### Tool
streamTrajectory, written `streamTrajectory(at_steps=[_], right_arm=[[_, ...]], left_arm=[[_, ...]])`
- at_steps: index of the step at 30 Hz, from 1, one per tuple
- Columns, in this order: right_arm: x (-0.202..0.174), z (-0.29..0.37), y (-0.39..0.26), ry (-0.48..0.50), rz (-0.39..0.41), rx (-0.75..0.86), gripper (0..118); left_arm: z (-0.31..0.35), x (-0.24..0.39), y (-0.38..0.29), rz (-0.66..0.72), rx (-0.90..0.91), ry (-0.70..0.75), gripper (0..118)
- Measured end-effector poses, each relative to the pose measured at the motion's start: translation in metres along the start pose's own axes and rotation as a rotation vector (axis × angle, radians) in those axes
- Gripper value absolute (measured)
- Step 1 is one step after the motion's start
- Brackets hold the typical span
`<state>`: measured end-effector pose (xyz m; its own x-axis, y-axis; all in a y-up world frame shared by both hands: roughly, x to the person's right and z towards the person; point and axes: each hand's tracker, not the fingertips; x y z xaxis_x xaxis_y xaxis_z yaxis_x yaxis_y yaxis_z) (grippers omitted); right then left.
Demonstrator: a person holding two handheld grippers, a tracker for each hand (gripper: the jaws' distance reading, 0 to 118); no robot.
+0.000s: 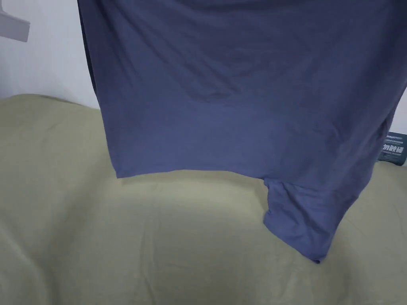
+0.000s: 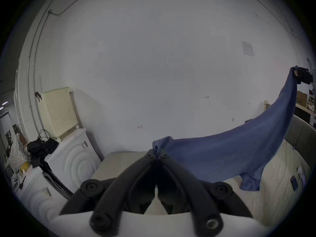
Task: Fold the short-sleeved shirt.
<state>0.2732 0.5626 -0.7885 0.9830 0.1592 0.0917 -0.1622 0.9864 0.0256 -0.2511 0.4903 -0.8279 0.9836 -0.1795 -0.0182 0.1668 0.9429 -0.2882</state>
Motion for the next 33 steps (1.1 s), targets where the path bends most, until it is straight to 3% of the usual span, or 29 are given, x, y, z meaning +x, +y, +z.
streamTrajectory(at_steps=[8,13,21,25,33], right_arm=[[-0.007,0.044,-0.046,0.085,0.045,-0.111,6],[-0.007,0.089,-0.079,0.137,0.033,-0.142,6],[0.001,0.168,-0.17,0.209,-0.015,-0.293,6],[-0.001,0.216,-0.215,0.261,-0.084,-0.367,6],[-0.012,0.305,-0.307,0.298,-0.146,-0.458,6]], left_arm=[[0.022,-0.015,-0.065,-0.003,-0.101,-0.068,0],[0.052,-0.022,-0.115,0.012,-0.161,-0.121,0],[0.129,0.003,-0.216,0.067,-0.25,-0.213,0],[0.146,-0.003,-0.261,0.063,-0.296,-0.259,0],[0.194,-0.005,-0.35,0.07,-0.384,-0.323,0]])
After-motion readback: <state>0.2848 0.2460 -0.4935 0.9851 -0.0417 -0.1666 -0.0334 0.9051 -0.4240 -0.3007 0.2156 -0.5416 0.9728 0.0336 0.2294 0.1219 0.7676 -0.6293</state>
